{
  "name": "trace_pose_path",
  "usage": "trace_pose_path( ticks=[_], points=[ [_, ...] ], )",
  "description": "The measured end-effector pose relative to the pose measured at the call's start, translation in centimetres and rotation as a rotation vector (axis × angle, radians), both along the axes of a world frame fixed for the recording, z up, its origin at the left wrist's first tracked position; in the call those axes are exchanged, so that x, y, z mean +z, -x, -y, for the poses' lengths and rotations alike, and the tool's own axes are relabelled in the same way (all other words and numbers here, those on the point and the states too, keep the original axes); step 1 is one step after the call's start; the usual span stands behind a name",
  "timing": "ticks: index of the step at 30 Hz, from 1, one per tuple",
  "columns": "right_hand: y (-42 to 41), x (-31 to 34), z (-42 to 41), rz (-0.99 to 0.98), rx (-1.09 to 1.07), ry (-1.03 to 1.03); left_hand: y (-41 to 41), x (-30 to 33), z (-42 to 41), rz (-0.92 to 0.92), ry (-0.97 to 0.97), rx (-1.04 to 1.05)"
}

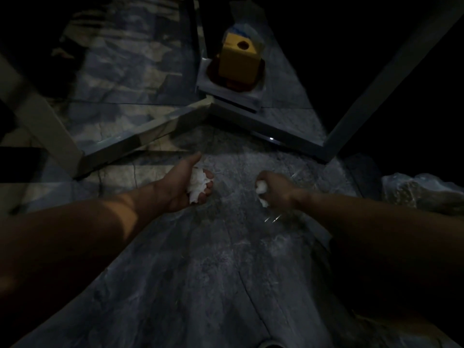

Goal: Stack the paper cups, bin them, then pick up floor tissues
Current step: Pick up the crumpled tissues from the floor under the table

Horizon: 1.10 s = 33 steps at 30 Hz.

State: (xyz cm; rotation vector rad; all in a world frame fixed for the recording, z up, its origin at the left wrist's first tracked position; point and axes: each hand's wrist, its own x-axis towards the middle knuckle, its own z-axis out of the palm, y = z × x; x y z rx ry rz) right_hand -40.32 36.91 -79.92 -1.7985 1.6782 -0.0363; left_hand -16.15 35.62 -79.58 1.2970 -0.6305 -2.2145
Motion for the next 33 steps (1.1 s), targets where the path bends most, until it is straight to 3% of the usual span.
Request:
trace_pose_path(
  ticks=[5,11,22,33],
  points=[
    [-1.7,1.3,0.8,0.249,-0.053,0.227,0.3,0.0,-0.1,-0.002,-0.013,0.014],
    [-4.9,3.4,1.9,0.435,-0.052,0.282,1.0,0.3,-0.4,-0.031,-0.034,0.033],
    [-6.8,4.3,2.0,0.510,-0.134,0.229,0.9,0.7,-0.6,-0.030,-0.020,0.046],
    [-6.2,5.7,1.6,0.431,-0.253,0.218,1.7,1.8,-0.7,0.065,0.046,0.042]
  ],
)
